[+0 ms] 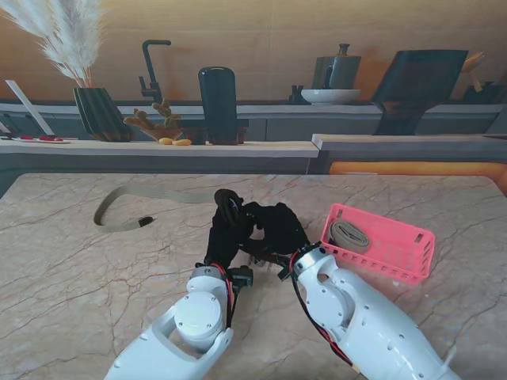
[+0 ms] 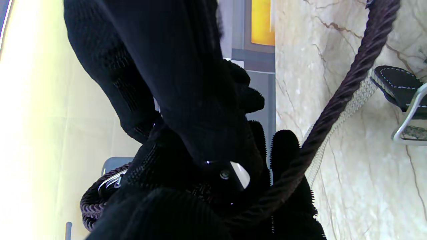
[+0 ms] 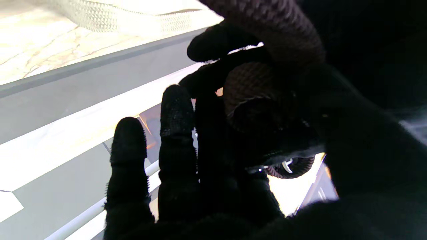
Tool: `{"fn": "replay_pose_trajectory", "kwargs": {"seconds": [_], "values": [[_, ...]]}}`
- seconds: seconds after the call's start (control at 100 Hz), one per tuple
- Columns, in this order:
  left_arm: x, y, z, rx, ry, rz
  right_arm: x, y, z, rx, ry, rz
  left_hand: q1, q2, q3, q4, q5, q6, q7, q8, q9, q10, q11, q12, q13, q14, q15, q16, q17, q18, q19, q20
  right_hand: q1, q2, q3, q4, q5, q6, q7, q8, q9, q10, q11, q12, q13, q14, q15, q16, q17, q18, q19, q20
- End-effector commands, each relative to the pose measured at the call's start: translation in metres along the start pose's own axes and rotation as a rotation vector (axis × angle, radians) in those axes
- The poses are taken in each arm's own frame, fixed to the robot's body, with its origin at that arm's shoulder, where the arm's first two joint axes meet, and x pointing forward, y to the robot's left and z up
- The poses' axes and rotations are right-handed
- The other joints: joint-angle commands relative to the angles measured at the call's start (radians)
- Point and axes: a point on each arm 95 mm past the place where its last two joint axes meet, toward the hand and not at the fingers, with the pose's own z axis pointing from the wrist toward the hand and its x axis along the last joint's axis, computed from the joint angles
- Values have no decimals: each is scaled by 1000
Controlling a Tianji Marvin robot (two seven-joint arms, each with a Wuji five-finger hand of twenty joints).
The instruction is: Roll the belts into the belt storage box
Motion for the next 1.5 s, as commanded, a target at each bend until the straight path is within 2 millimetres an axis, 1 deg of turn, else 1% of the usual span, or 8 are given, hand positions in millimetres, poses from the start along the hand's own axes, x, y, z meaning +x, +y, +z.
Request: {"fn": "replay_pose_trajectory", "kwargs": {"seconds": [0.0,0.19,0.44,0.63,0.78,1.0,1.15,1.49], "values": [[15,7,0,-34,16,-46,5,-8,-15,31,13,-20,79,75,79,-4,59,-79,70,-9,135,-23,41,47,93,7,105,60,51,39,74,35,-37,32,-2,39,4,-223,-19,4,-46,18,-41,-8,-33,-14,-20,-11,-21,14,-22,-4],[9,-1,0,-157,-41,-24,-3,20,-31,-6,17,-106,79,6,78,6,212,-108,109,26,231,1,162,230,210,70,292,247,124,179,263,114,-66,76,-77,49,-91,-197,-74,14,-188,24,-45,4,-77,-23,-41,1,-39,-9,-58,16],[2,-12,3,-307,-101,18,-13,54,-49,-108,43,-203,58,3,-7,31,339,-121,119,125,321,13,265,259,308,92,402,353,177,236,383,174,-75,117,-74,50,-113,-240,-65,34,-207,4,-40,12,-84,-46,-58,-1,-40,-29,-81,25],[1,-19,4,-429,-136,47,-20,73,-57,-91,108,-290,34,-18,-4,38,394,-94,106,129,394,14,348,292,399,93,511,393,247,262,494,226,39,132,-49,51,-238,-450,-28,63,-267,-21,-120,-8,-101,-70,-161,-43,-7,-67,-133,46],[1,-25,4,-582,-167,90,-23,82,-58,12,179,-354,-77,-100,180,29,437,-64,115,108,447,18,382,297,467,80,569,357,327,278,549,214,95,139,-32,49,-387,-521,-40,34,-347,-42,-180,-31,-119,-75,-260,-92,12,-95,-170,56],[-1,-25,4,-718,-205,127,-26,82,-50,101,246,-429,-101,-122,227,27,455,-46,103,86,464,25,390,296,497,87,583,352,365,301,569,209,71,127,-37,44,-444,-520,-63,8,-414,-38,-209,-42,-131,-69,-311,-113,12,-97,-192,63],[-2,-24,5,-760,-221,140,-24,81,-45,142,277,-441,-106,-125,237,27,459,-38,99,81,466,29,389,294,501,91,581,347,371,307,569,206,26,109,-48,42,-452,-492,-153,-37,-481,-31,-221,-46,-149,-67,-329,-115,3,-104,-209,81],[-3,-20,4,-799,-242,159,-18,76,-30,295,367,-476,-107,-130,254,24,465,-22,91,75,469,39,388,288,509,102,580,336,378,319,567,199,-17,87,-58,42,-442,-398,-130,31,-545,-28,-247,-47,-149,-81,-306,-92,3,-115,-221,107]]}}
